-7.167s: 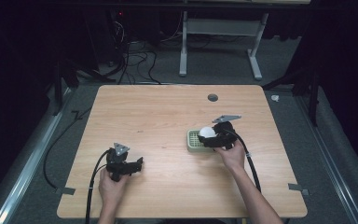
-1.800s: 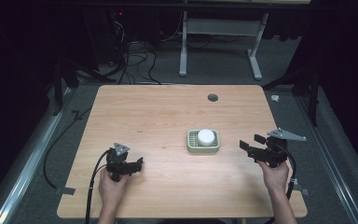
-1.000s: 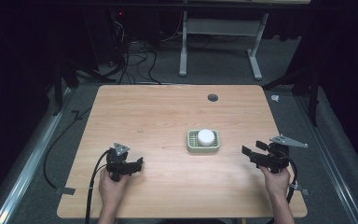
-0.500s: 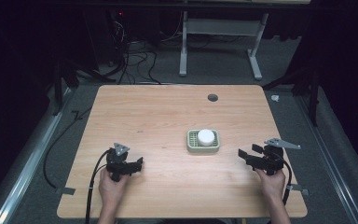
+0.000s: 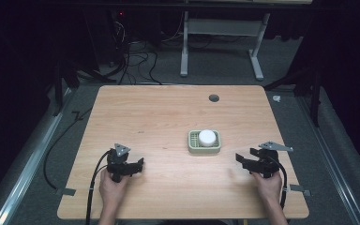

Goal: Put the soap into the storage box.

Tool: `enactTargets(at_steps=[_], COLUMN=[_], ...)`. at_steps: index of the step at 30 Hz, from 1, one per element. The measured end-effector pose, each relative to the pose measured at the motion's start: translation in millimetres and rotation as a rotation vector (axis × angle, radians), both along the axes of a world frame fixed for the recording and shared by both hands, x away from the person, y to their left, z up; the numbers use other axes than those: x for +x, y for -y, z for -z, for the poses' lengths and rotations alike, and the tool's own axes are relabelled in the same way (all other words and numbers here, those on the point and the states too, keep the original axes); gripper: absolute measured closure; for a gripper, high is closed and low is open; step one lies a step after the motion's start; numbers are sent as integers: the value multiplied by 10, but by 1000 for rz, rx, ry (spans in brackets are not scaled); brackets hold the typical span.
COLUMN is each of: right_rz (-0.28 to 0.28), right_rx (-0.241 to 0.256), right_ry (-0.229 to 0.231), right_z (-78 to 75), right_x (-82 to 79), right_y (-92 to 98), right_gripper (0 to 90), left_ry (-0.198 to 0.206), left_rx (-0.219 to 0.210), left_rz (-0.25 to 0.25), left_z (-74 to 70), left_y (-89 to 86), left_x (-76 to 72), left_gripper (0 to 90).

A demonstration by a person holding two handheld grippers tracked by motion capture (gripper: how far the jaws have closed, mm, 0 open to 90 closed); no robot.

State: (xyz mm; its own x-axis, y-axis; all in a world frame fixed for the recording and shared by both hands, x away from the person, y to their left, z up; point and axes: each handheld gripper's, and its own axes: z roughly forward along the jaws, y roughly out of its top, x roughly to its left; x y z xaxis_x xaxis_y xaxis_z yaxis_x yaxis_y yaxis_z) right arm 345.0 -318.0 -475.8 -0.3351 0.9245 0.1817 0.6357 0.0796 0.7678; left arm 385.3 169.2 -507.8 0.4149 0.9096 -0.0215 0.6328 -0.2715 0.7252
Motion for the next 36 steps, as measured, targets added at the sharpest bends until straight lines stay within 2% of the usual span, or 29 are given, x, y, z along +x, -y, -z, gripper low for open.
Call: enactTargets(at_steps=[18, 29, 33, 36], right_rz=[7, 2, 8, 7], right_rx=[-47, -139, -161, -208], right_ry=[-38, -51, -36, -26], right_z=[169, 231, 253, 262], right_x=[25, 38, 26, 26], right_y=[-67, -157, -183, -223], right_gripper=[268, 263, 263, 260], left_ry=[0, 0, 0, 0], left_rx=[0, 0, 0, 0], left_rz=[0, 0, 0, 0], left_z=[0, 0, 0, 0], left_y=[0, 0, 0, 0], left_x=[0, 0, 0, -1], left_gripper=[150, 150, 150, 150])
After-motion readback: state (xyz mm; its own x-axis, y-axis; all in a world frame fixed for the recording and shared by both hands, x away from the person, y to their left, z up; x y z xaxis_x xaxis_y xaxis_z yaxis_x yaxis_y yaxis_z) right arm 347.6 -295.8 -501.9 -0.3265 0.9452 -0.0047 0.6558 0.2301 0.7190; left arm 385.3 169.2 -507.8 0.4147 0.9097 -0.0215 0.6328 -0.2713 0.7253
